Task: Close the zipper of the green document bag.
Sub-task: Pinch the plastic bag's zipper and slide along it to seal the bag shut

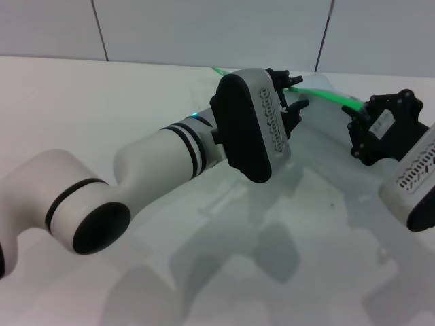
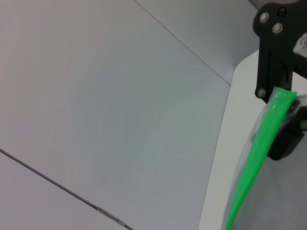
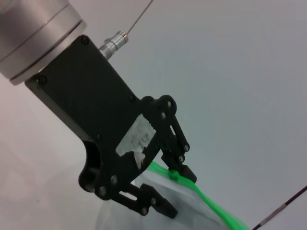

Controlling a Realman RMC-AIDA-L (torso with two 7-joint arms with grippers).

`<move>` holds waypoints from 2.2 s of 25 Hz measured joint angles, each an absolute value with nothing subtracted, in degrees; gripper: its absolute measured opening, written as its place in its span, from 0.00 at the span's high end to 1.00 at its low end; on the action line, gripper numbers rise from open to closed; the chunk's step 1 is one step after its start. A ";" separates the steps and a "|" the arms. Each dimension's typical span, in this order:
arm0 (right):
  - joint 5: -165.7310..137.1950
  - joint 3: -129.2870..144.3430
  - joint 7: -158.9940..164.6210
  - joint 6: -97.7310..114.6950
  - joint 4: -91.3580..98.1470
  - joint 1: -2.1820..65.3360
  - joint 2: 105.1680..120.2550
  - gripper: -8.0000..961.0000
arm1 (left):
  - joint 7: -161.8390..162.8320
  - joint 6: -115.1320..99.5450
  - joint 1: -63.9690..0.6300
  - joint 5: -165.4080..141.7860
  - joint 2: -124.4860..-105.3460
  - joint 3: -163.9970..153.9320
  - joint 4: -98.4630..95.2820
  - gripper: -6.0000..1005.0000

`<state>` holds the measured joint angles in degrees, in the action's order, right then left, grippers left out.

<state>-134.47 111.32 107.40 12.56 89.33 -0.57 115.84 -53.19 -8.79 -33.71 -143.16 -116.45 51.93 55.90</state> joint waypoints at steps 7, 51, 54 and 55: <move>-134.48 111.34 107.33 12.56 89.58 -0.82 115.84 0.94 | -52.97 -10.18 -33.61 -143.03 -116.45 51.94 55.88 0.69; -134.47 112.06 106.93 12.57 92.24 -2.37 115.84 0.94 | -52.91 -11.94 -34.19 -139.97 -116.68 52.61 51.68 0.91; -134.47 112.03 106.89 12.57 92.80 -2.75 115.84 0.94 | -52.91 -11.95 -34.31 -139.56 -116.66 52.73 51.16 0.91; -134.47 112.02 106.89 12.57 92.97 -2.84 115.84 0.94 | -52.91 -11.95 -34.37 -139.44 -116.63 52.76 51.04 0.91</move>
